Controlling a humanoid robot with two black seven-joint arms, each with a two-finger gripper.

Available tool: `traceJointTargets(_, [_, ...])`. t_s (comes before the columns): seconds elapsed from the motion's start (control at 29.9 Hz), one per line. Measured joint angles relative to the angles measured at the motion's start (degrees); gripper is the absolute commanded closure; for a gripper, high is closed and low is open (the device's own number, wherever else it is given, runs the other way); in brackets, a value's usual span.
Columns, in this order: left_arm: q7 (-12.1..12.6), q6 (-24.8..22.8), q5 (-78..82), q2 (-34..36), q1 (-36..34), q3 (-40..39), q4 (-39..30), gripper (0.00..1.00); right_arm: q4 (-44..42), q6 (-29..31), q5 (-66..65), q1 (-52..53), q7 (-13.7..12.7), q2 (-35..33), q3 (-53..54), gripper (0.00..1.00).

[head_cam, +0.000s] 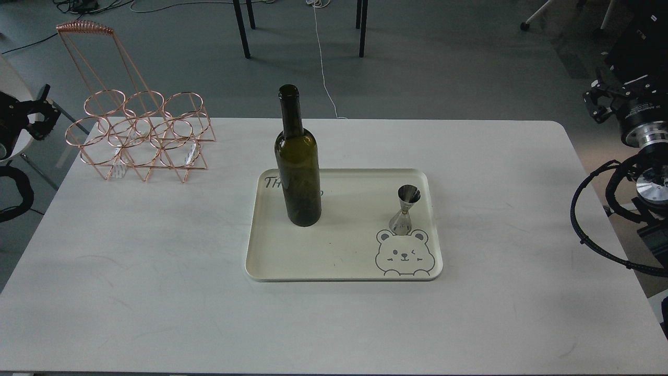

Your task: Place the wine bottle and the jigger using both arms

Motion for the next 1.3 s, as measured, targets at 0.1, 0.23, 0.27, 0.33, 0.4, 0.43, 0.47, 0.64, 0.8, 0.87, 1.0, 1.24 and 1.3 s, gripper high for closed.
traceJointTargets(0.1, [0.0,0.0,0.16,0.0,0.0,0.05,0.0,0.02,0.15,-0.15,-0.26,0.04,-0.05,0.08,-0.11,0.01])
traceJointTargets(0.23, [0.06,0.0,0.48,0.0,0.0,0.06,-0.12,0.02,0.55,-0.27,-0.65,0.07,-0.06,0.14,-2.02,0.01])
traceJointTargets(0.27, [0.14,0.0,0.49,0.0,0.01,0.06,-0.14,0.01,0.58,-0.28,-0.67,0.21,-0.06,0.13,-3.07,0.01])
traceJointTargets(0.33, [0.18,0.0,0.49,0.0,0.02,0.06,-0.18,0.02,1.0,-0.29,-0.69,0.86,0.07,0.13,-5.76,0.01])
traceJointTargets(0.4, [0.18,0.0,0.49,0.0,0.03,0.06,-0.18,0.02,2.69,-0.35,-0.73,1.34,0.32,-0.17,-8.64,0.01])
traceJointTargets(0.43, [0.18,0.0,0.48,0.02,0.03,0.06,-0.18,0.01,4.12,-0.4,-0.76,1.48,0.49,-0.63,-10.12,0.01])
traceJointTargets(0.47, [0.19,0.0,0.48,0.06,0.03,0.06,-0.18,0.01,5.56,-0.43,-0.8,1.54,0.67,-1.21,-11.3,0.01])
traceJointTargets(0.64, [0.02,0.0,0.4,0.18,0.0,-0.05,-0.27,0.01,16.55,-1.85,-5.53,1.48,1.38,-8.89,-15.74,0.01])
traceJointTargets(0.8, [-0.08,0.0,0.34,0.13,-0.31,-0.1,-0.33,0.01,31.64,-8.03,-20.6,-1.38,2.58,-16.96,-16.69,0.01])
traceJointTargets(0.87, [-0.08,0.0,0.34,0.1,-0.42,-0.09,-0.37,0.02,37.44,-11.03,-28.08,-3.34,4.14,-19.87,-16.71,0.02])
traceJointTargets(1.0, [-0.08,0.0,0.37,0.06,-0.64,-0.05,-0.44,0.02,44.49,-15.62,-40.72,-6.91,7.03,-23.83,-16.73,0.02])
traceJointTargets(1.24, [0.21,0.0,0.52,0.01,-1.12,-0.03,-0.45,0.01,51.97,-22.59,-60.05,-14.8,8.06,-27.31,-16.97,0.02])
traceJointTargets(1.3, [0.25,0.0,0.52,0.01,-1.24,-0.03,-0.45,0.02,53.13,-25.82,-67.23,-17.05,8.08,-27.38,-17.08,0.02])
